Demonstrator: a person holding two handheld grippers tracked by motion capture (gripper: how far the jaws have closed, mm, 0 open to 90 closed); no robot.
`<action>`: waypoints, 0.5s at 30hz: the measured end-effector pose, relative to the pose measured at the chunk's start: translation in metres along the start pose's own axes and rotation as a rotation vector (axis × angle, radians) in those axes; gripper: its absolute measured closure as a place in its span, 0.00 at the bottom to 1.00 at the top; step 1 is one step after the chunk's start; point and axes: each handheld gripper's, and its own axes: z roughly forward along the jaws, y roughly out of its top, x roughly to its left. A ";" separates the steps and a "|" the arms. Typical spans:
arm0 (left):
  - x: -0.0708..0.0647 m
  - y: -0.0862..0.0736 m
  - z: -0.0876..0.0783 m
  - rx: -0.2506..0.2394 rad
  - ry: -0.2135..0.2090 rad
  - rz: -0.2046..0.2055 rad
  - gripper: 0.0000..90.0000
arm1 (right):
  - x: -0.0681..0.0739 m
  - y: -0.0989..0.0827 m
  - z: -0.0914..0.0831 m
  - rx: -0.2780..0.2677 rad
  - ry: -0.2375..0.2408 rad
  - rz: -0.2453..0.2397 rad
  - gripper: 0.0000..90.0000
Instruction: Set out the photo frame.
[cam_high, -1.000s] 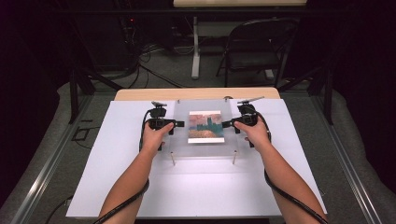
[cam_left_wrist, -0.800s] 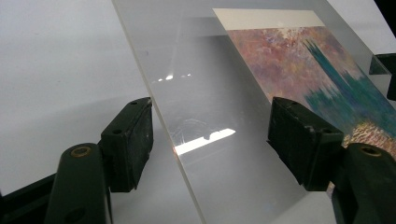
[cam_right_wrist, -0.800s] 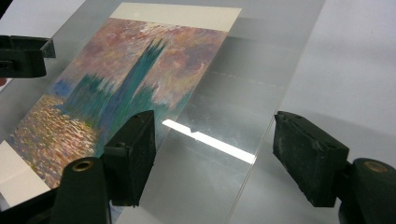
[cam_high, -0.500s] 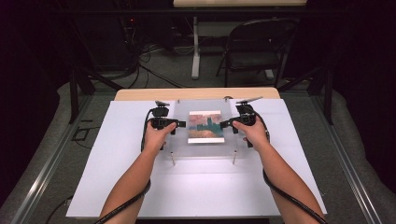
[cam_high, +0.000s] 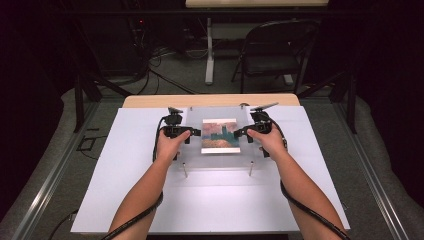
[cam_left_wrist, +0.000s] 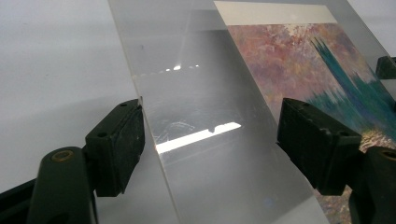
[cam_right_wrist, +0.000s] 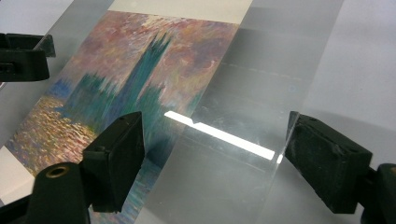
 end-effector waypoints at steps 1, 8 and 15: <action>0.000 0.000 0.000 0.003 0.000 -0.003 0.25 | 0.000 0.000 0.000 0.002 0.000 0.004 0.22; -0.001 0.002 0.001 0.013 0.001 -0.016 0.25 | 0.000 0.002 0.002 0.016 0.010 0.014 0.21; 0.000 0.003 0.000 0.031 -0.015 -0.039 0.26 | 0.001 0.002 0.003 0.005 0.010 0.012 0.21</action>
